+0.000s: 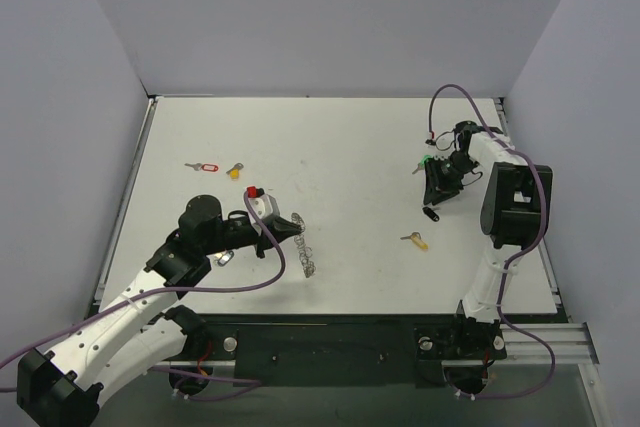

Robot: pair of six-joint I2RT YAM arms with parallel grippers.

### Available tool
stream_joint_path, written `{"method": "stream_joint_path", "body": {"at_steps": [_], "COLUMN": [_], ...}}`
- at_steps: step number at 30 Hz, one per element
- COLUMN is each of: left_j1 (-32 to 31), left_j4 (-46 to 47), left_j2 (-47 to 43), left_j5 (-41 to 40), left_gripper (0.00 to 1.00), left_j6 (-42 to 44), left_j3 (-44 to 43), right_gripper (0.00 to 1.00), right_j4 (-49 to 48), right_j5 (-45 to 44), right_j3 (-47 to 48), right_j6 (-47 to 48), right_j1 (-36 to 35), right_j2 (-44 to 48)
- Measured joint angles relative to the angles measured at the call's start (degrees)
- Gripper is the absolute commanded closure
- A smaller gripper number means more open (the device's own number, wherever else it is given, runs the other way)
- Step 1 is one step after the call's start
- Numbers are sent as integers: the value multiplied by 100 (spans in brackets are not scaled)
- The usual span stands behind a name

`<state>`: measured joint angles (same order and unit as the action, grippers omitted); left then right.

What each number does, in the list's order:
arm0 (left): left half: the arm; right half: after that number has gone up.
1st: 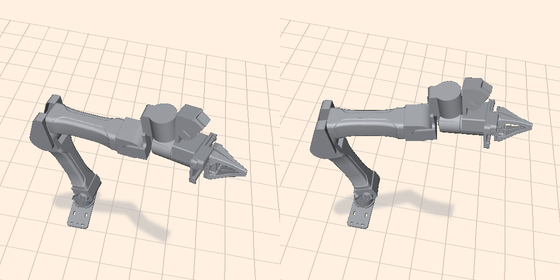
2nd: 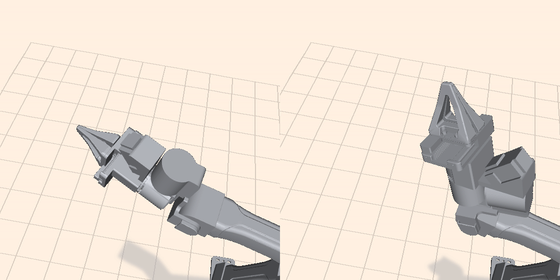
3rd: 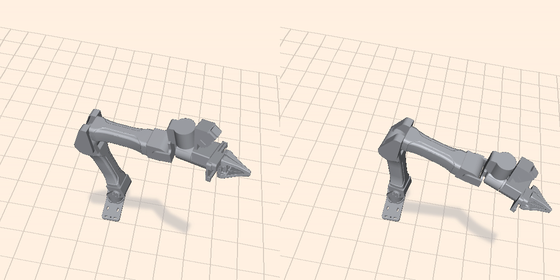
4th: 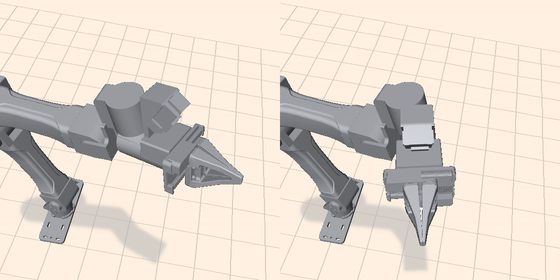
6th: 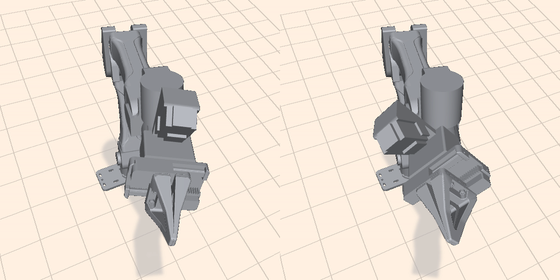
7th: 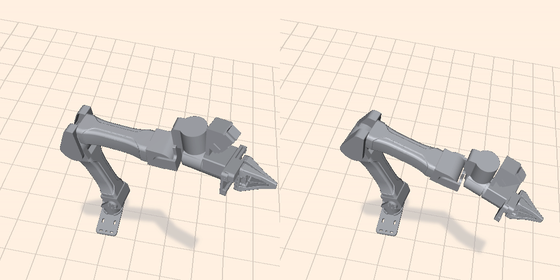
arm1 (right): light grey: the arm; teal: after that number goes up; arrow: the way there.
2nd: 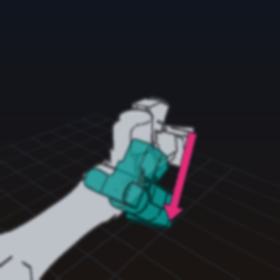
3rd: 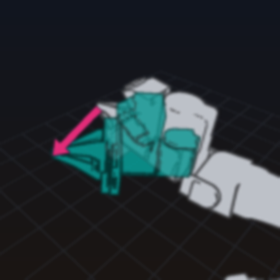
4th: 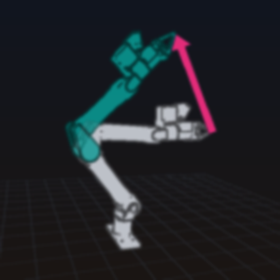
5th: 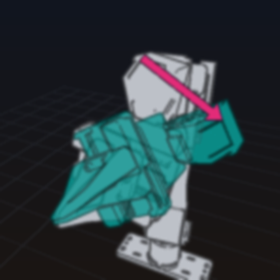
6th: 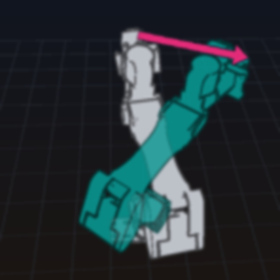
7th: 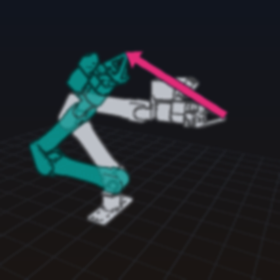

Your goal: Put the keys on the keyring

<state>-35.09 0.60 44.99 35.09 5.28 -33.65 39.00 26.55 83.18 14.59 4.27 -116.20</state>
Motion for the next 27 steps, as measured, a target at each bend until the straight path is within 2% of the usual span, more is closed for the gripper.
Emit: {"method": "stream_joint_path", "body": {"at_steps": [12,19,27], "left_j1": [0,0,0], "left_j4": [0,0,0], "left_j2": [0,2,2], "left_j5": [20,39,39], "left_gripper": [100,100,100], "left_j6": [2,2,2], "left_j3": [0,0,0], "right_gripper": [79,84,82], "right_j4": [140,195,221], "right_j5": [35,52,70], "right_j3": [31,42,42], "right_j6": [46,83,127], "right_j1": [-63,-96,-98], "right_j2": [-195,-195,-195]}}
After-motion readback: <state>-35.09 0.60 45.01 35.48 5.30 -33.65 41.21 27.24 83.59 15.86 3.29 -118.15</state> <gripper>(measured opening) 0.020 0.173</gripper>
